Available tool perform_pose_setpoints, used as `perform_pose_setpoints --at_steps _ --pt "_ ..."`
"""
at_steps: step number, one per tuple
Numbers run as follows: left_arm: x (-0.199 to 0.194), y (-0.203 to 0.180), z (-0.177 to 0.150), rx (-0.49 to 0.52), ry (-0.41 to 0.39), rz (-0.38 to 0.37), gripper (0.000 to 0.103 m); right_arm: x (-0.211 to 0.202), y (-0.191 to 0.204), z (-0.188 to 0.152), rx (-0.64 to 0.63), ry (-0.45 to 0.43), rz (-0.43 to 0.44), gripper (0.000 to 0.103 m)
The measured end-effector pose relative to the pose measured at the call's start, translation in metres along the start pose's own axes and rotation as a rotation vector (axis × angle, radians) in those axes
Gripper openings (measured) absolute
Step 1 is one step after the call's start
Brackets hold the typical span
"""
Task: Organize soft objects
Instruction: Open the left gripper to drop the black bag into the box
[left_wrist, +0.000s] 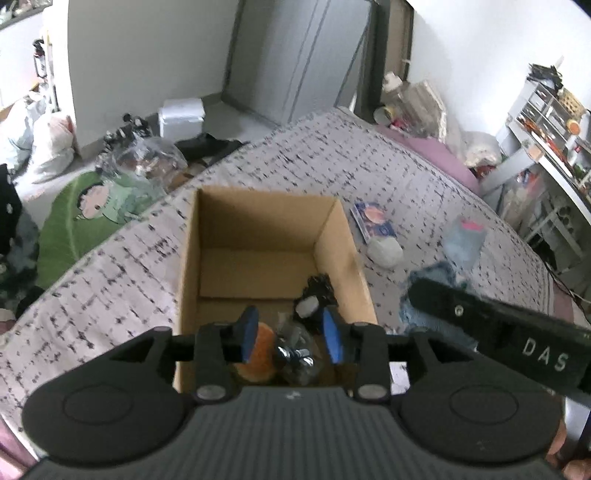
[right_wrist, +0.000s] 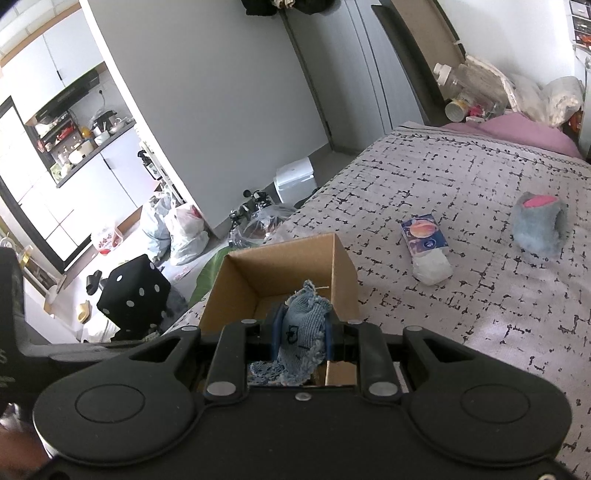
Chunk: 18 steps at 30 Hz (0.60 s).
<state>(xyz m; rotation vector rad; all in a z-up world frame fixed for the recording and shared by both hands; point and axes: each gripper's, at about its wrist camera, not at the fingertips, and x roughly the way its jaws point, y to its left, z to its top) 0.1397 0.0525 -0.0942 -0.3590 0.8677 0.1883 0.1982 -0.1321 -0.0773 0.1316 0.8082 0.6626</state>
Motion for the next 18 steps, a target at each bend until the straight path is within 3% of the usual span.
perform_pose_setpoints --at_steps 18 --pt "-0.028 0.038 0.021 -0.175 -0.123 0.078 0.047 0.039 0.013 0.011 0.060 0.084 0.101 0.023"
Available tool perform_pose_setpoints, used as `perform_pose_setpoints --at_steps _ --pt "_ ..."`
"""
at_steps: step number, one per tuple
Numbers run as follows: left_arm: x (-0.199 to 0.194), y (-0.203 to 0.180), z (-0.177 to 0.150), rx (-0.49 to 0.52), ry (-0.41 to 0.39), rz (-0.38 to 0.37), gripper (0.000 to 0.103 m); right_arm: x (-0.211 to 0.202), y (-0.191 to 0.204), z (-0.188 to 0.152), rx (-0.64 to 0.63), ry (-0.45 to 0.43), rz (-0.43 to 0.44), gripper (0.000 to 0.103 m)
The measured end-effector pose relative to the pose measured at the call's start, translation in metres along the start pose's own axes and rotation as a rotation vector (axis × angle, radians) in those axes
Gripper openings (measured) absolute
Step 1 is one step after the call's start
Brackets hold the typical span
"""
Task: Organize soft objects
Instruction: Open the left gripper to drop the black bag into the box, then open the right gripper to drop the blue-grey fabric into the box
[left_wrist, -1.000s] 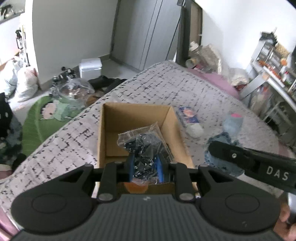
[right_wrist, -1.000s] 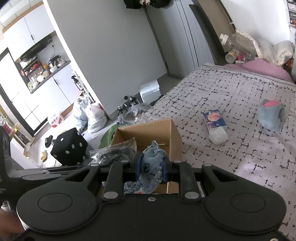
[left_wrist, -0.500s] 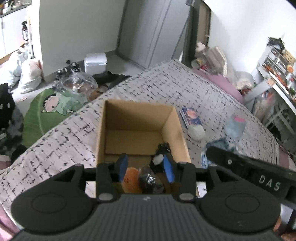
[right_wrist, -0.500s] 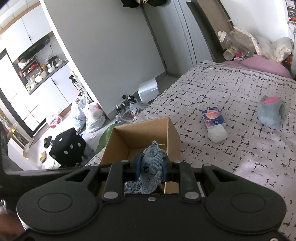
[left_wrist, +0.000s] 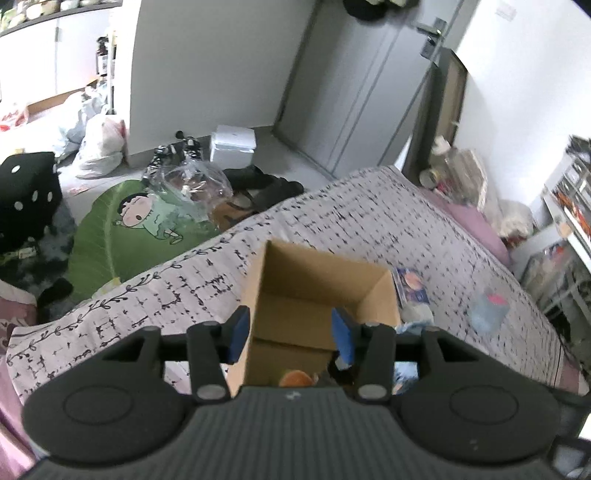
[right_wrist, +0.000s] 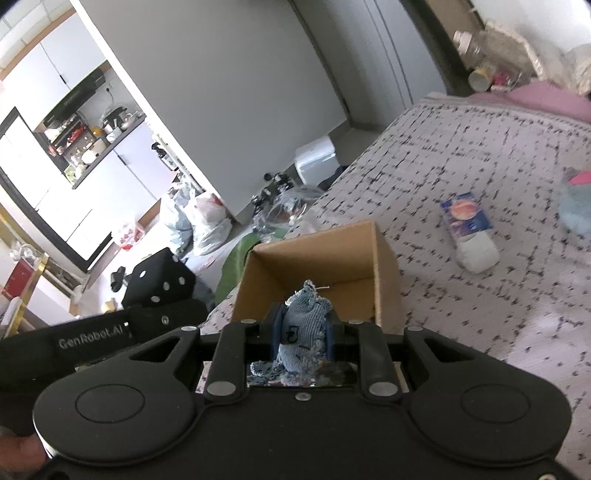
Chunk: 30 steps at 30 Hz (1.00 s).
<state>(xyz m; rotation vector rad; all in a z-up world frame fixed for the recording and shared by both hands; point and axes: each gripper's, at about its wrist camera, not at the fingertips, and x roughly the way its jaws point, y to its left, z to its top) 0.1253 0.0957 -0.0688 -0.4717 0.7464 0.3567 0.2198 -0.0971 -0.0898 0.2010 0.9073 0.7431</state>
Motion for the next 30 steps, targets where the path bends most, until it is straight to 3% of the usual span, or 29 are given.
perform_pose_setpoints --at_steps 4,6,7,13,15,21,28,30 --pt "-0.001 0.004 0.002 -0.026 -0.010 -0.002 0.048 0.006 0.000 0.002 0.015 -0.005 0.035 0.029" --pt "-0.001 0.003 0.002 -0.022 -0.003 -0.008 0.048 0.006 -0.002 0.002 0.019 -0.003 0.036 0.058" --pt "0.001 0.001 0.001 -0.017 0.003 -0.008 0.049 0.004 -0.003 0.001 0.015 -0.016 0.029 0.061" --pt "0.003 -0.008 -0.006 0.027 0.027 0.010 0.061 -0.020 -0.017 -0.004 -0.014 -0.034 0.002 0.064" --pt "0.003 -0.016 -0.009 0.059 0.035 0.003 0.070 -0.031 -0.024 -0.005 -0.023 -0.047 -0.011 0.071" --pt "0.001 -0.042 -0.015 0.186 0.030 -0.030 0.079 -0.057 -0.042 -0.004 -0.057 -0.093 -0.053 0.092" --pt "-0.005 -0.065 -0.006 0.262 0.035 -0.041 0.080 -0.078 -0.062 0.001 -0.039 -0.133 -0.070 0.103" --pt "-0.009 -0.071 -0.003 0.287 0.025 -0.047 0.087 -0.083 -0.068 0.003 -0.036 -0.141 -0.075 0.103"
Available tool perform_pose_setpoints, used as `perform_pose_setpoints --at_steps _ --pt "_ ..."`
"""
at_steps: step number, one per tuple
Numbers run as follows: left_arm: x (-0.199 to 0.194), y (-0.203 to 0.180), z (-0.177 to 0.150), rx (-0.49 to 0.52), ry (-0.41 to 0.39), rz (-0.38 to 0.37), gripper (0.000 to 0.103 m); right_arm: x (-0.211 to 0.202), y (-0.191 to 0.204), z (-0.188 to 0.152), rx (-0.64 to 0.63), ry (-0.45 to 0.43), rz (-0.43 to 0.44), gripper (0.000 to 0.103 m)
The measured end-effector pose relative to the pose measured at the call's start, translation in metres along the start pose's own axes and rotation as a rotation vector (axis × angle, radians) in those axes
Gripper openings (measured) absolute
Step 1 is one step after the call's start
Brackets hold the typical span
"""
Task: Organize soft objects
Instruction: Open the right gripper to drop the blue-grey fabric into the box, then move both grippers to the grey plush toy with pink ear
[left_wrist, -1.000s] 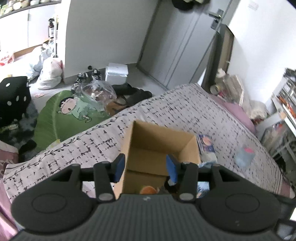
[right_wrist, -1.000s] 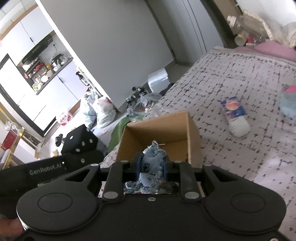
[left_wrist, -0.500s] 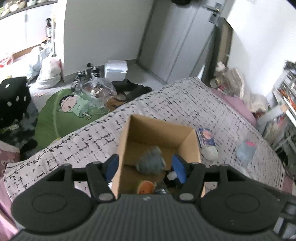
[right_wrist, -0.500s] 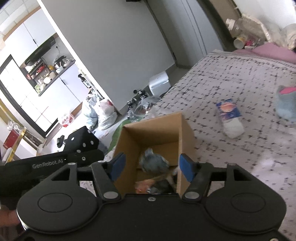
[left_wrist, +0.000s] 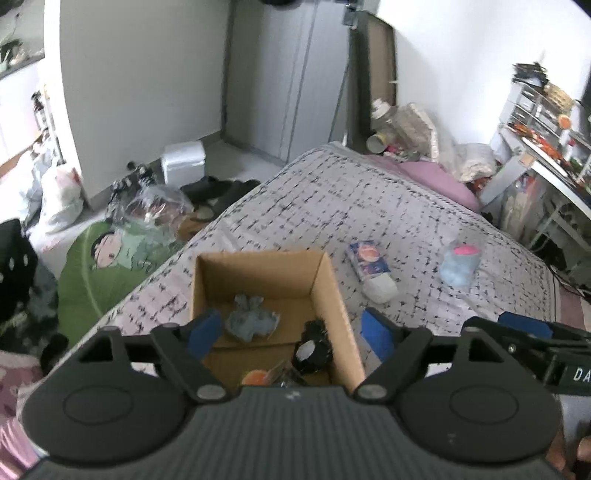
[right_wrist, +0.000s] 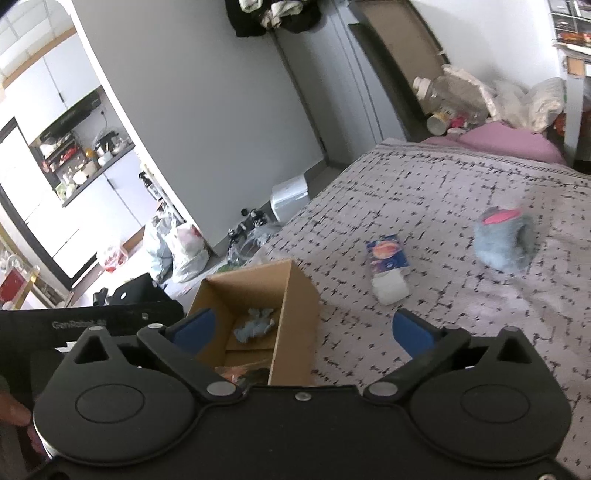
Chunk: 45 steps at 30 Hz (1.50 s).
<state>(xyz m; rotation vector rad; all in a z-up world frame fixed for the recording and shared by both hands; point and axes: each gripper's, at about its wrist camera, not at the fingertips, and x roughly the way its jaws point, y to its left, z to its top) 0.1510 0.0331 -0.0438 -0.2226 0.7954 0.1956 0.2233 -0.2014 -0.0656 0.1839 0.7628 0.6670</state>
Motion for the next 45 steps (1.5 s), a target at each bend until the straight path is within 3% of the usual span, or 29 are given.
perform_pose_setpoints --at_steps 5,21,38,45 --pt "-0.004 -0.016 0.010 0.042 -0.016 0.014 0.098 -0.009 -0.014 0.004 0.026 -0.025 -0.009 0.103" --pt "0.009 -0.063 0.036 0.130 -0.009 -0.018 0.101 -0.026 -0.064 0.011 0.111 -0.080 -0.057 0.103" --pt "0.056 -0.103 0.052 0.178 0.021 -0.024 0.100 -0.015 -0.127 0.012 0.220 -0.107 -0.135 0.102" --pt "0.085 -0.114 0.057 0.153 0.060 -0.047 0.098 -0.006 -0.149 0.011 0.248 -0.084 -0.139 0.084"
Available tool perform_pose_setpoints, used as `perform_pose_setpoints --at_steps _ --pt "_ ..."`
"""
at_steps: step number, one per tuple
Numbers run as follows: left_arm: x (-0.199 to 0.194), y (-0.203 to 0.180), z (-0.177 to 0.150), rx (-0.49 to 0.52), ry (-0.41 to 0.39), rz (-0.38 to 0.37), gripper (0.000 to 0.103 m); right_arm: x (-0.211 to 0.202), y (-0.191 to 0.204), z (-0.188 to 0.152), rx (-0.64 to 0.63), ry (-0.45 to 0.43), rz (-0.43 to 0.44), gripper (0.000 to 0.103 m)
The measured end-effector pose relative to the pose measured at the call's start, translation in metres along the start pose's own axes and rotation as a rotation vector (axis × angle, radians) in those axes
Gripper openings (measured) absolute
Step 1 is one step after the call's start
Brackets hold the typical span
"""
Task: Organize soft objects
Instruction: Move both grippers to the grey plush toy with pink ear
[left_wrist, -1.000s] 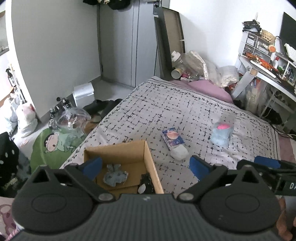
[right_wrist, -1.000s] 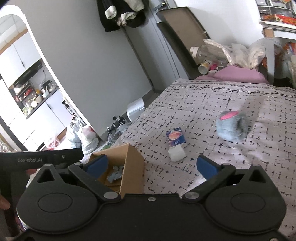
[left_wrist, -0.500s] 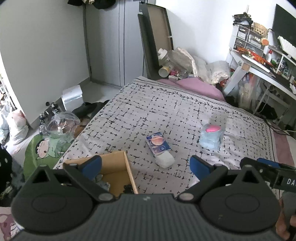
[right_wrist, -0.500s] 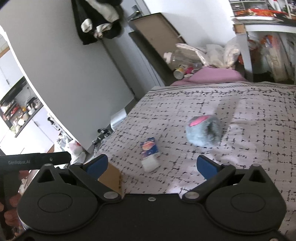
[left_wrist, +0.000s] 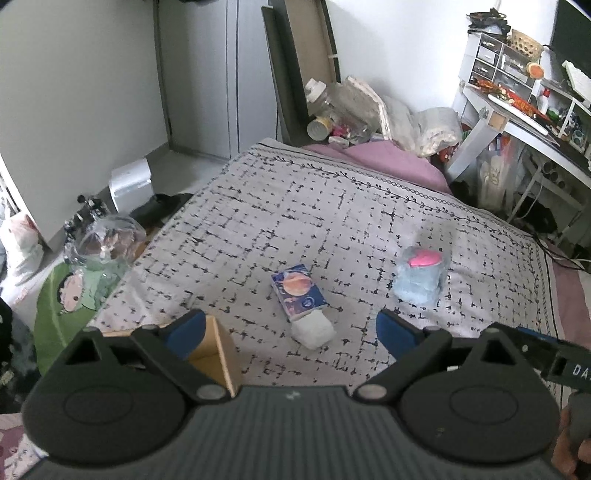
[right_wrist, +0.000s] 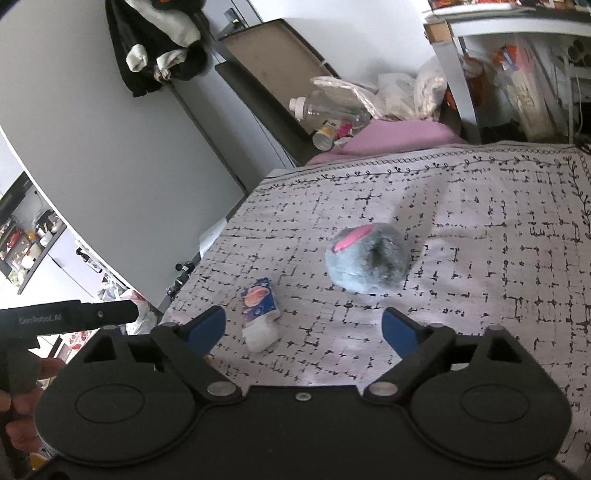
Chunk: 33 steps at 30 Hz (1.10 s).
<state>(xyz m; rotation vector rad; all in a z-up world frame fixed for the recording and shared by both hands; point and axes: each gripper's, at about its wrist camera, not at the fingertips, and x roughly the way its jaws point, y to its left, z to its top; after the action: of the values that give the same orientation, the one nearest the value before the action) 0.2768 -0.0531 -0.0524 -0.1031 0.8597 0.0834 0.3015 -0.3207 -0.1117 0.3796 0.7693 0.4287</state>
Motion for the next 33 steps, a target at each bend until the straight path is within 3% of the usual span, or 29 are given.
perform_pose_setpoints --at_steps 11,16,21,33 --pt "0.035 -0.034 0.013 0.048 0.026 -0.064 0.091 0.024 -0.043 0.009 0.058 0.009 -0.010 0.061" --pt "0.053 -0.059 0.019 0.126 0.020 -0.081 0.087 0.035 -0.061 0.009 0.057 -0.019 0.014 0.060" --pt "0.079 -0.081 0.026 0.174 0.068 -0.086 0.073 0.046 -0.082 0.010 0.073 -0.022 0.006 0.055" --pt "0.122 -0.130 0.048 0.258 0.081 -0.093 0.067 0.078 -0.121 0.018 0.171 -0.036 0.010 0.044"
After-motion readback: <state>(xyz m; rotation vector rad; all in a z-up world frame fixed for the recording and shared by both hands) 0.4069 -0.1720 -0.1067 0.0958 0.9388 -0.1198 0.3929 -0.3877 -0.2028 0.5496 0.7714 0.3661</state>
